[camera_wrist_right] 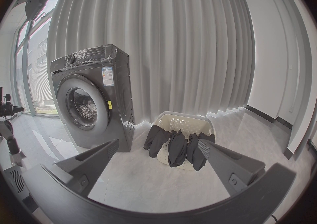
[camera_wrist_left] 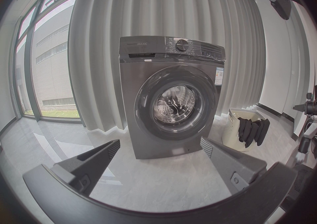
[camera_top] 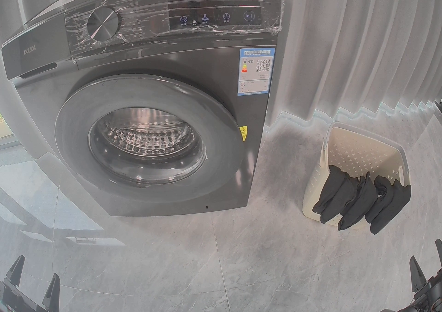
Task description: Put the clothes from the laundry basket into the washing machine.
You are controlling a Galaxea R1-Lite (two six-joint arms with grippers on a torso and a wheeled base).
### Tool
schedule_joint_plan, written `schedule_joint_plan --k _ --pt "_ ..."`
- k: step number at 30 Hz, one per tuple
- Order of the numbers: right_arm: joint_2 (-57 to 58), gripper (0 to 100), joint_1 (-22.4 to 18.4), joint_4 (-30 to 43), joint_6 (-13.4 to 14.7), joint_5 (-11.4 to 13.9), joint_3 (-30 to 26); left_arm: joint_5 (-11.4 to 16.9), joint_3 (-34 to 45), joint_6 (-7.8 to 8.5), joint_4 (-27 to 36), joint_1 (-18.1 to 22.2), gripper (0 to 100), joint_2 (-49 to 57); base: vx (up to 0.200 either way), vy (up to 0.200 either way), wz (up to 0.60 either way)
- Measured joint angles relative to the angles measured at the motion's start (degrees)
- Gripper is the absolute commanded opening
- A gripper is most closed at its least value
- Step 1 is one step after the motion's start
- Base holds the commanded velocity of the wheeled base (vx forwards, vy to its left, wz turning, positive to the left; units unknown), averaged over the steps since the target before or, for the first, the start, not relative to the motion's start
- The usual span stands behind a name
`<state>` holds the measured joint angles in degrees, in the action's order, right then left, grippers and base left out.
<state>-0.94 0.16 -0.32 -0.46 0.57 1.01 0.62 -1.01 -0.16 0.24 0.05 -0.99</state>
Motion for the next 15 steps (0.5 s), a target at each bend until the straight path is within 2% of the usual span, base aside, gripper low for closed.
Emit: schedule_joint_plan --k 6,12,15 --pt "0.00 100 0.02 -0.01 -0.02 0.02 0.00 0.00 0.00 -0.06 0.00 0.05 100 0.00 0.000 0.000 0.00" --pt "0.00 100 -0.02 0.00 -0.02 0.00 0.00 -0.02 0.00 -0.06 0.02 0.00 100 0.00 0.200 0.000 0.00" --pt "0.00 100 -0.02 -0.01 -0.02 0.02 0.00 0.00 0.00 -0.06 0.02 0.00 100 0.00 0.000 0.000 0.00"
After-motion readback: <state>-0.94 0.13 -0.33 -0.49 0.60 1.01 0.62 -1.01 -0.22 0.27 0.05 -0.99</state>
